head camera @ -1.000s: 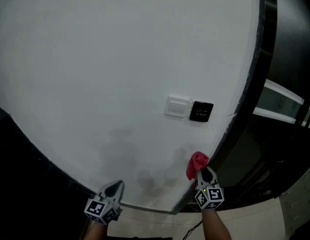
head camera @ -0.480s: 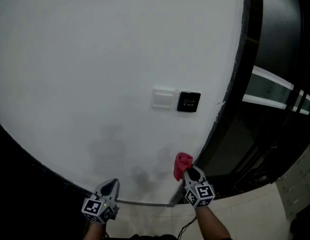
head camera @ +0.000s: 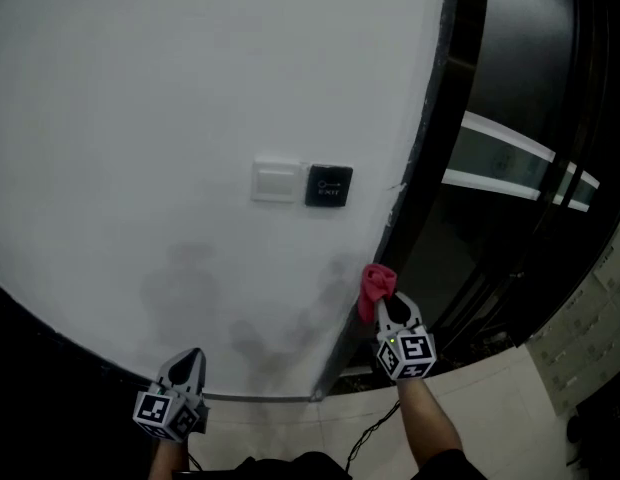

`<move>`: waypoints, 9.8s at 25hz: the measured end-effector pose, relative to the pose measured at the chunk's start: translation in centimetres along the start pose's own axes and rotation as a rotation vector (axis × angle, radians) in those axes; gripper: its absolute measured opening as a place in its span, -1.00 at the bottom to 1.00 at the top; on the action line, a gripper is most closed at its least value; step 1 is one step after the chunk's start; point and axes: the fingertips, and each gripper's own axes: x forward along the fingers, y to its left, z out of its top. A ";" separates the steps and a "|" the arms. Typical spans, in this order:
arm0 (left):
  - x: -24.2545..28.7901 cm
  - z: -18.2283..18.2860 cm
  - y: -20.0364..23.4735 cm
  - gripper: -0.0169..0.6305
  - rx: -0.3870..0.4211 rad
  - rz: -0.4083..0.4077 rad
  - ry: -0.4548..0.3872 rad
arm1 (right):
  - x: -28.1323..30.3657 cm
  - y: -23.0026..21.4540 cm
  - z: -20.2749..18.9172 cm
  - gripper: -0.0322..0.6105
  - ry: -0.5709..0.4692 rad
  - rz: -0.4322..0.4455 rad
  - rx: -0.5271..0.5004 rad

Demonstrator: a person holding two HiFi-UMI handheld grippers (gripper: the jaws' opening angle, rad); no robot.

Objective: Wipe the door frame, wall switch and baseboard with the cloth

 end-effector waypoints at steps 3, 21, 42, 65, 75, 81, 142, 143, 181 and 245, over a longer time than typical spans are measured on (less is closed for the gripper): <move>0.6 -0.5 -0.4 -0.98 -0.008 -0.003 -0.008 | 0.3 -5.6 4.7 -0.75 -0.061 -0.099 -0.158; 6.0 -4.0 -9.9 -0.98 -0.021 -0.024 0.012 | 5.9 -8.6 14.4 -0.75 -0.215 -0.093 -0.996; 6.8 -4.3 -11.3 -0.98 0.033 -0.150 0.104 | 5.3 -5.5 -1.2 -0.75 0.095 0.097 -1.033; 6.4 -6.2 -9.3 -0.98 0.039 -0.139 0.174 | 3.5 -4.1 -12.1 -0.75 0.206 0.147 -0.922; 7.3 -6.2 -8.7 -0.98 0.049 -0.140 0.161 | 2.5 -2.6 -18.2 -0.75 0.344 0.233 -0.928; 7.8 -6.6 -8.9 -0.98 0.051 -0.148 0.179 | 2.2 -2.0 -21.4 -0.75 0.410 0.280 -0.923; 8.2 -4.8 -8.8 -0.98 0.052 -0.219 0.135 | 7.0 -7.8 10.8 -0.74 0.007 -0.100 -1.161; 8.3 -4.9 -8.9 -0.98 0.048 -0.221 0.136 | 6.9 -7.8 10.3 -0.74 0.014 -0.096 -1.155; 10.3 -7.5 -10.8 -0.98 0.020 -0.291 0.189 | 4.7 -4.7 -6.4 -0.74 0.292 0.102 -1.062; 17.8 -17.4 -36.9 -0.98 -0.065 -0.317 0.198 | -22.7 -25.1 -13.8 -0.74 0.392 0.159 -0.610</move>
